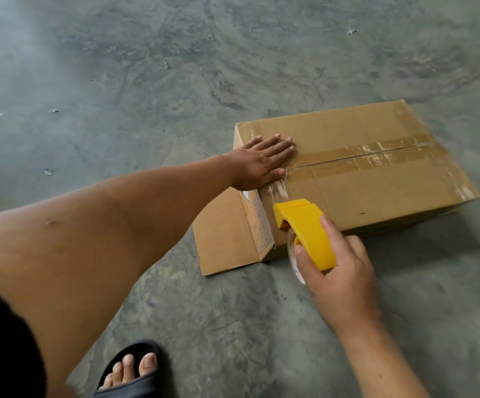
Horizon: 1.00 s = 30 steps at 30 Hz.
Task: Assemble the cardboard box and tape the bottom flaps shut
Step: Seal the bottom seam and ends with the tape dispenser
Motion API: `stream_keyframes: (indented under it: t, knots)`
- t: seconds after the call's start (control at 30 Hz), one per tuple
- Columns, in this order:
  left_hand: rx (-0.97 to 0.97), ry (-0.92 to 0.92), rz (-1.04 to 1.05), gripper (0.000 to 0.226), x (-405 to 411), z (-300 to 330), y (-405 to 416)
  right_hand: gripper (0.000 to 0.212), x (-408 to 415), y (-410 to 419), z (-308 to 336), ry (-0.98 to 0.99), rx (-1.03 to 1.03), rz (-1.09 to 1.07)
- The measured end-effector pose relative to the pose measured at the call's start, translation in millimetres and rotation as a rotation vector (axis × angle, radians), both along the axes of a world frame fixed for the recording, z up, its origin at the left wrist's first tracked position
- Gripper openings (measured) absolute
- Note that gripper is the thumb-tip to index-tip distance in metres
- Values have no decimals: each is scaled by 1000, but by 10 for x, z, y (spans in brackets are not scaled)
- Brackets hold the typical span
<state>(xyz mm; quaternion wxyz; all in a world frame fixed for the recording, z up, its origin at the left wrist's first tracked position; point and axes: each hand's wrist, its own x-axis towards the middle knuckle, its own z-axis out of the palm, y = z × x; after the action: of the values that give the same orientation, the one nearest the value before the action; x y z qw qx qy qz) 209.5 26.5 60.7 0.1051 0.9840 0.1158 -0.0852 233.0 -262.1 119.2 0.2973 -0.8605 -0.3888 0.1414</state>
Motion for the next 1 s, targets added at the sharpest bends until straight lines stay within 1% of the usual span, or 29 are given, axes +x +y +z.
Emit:
stream_keyframes:
  t: [0.07,0.2,0.37,0.5,0.63,0.87,1.0]
  knots:
    - [3,14,5,65,5,24,-21,76,-23,-67,-37,17,8,-1]
    - [33,53,36,66,-21,76,-136,74,-41,-48,-64,-18,25,-1]
    - [68,29,-99,65,-58,-8,-449,72,-30,-69,-60,-36,35,19]
    - [55,4,-90,65,-76,-47,-428,72,21,-115,-49,-62,61,34]
    - [64,33,-104,69,-45,-27,-429,74,24,-300,-25,-75,111,-7]
    - [57,85,-95,71,-46,52,-455,70,-162,-605,-181,-65,191,-15]
    - [80,107,-32,74,-2,124,-599,70,-220,-612,-216,-77,211,-21]
